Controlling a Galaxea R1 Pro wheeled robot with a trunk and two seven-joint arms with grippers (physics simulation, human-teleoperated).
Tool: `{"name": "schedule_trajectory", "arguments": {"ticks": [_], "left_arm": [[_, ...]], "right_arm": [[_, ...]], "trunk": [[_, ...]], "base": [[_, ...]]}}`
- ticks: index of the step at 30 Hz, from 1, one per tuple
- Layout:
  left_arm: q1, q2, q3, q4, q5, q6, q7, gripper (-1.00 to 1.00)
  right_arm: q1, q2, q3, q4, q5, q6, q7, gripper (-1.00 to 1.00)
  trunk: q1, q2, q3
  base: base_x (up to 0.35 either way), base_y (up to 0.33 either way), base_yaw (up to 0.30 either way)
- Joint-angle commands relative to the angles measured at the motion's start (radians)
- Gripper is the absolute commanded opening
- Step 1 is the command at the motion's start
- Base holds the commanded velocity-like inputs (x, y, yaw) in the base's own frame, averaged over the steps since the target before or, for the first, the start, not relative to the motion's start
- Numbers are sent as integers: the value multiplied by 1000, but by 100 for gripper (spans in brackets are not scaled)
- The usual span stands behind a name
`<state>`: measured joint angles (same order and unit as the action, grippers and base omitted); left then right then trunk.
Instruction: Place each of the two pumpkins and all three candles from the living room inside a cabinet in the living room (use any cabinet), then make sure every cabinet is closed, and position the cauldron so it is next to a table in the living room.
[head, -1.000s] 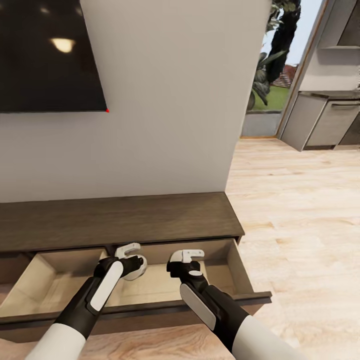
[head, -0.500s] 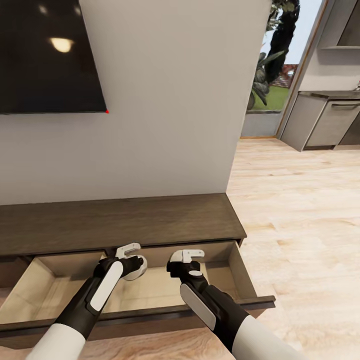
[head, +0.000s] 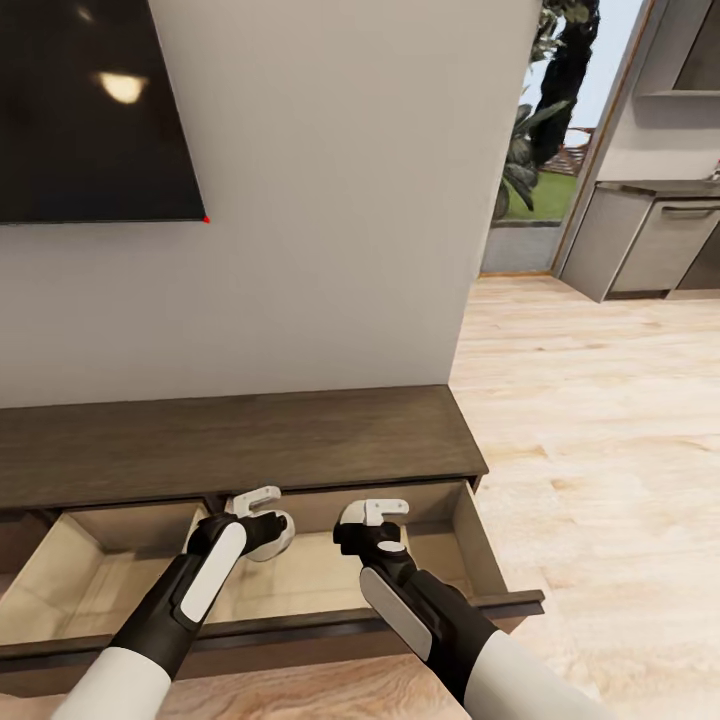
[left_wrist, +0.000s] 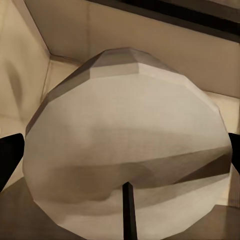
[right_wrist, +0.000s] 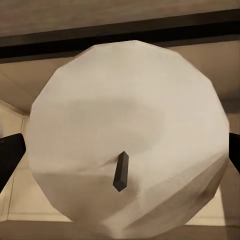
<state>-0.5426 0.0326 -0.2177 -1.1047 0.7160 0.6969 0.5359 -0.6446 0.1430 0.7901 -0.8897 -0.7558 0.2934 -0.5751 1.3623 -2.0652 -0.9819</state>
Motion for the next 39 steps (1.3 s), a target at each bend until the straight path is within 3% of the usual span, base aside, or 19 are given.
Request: {"name": "schedule_trajectory", "arguments": {"ticks": [1,7,13,17,33,39], "left_arm": [[-1,1,-3,-1,11,2,9,-100],[-6,1,-2,14,14,14,10,-100],[-50,0,-2,124,14,15,8,-100],[-59,-1,-2,152,13,15,7,-100],[-62,0,-3,160,10,13,6,-100],[-62,-1,-3,160,11,13,6,-100]], "right_arm": [[-1,0,3,-2,-3,3,-9,-100],[-1,0,5,-3,-2,1,-11,-100],[-1,0,39,-2,-3,1,-11,-100],[-1,1,46,-2,-3,0,-11,-100],[-1,-1,76,-3,-1,0,-11,-100],[-1,-2,78,-3,-2,-33,-11,-100]], "trunk": [[4,-8,-4],[27,-50,-23],[50,-92,-42],[65,-120,-54],[126,-232,-104],[126,-232,-104]], "base": [[0,0,0],[0,0,0],[0,0,0],[0,0,0],[0,0,0],[0,0,0]]}}
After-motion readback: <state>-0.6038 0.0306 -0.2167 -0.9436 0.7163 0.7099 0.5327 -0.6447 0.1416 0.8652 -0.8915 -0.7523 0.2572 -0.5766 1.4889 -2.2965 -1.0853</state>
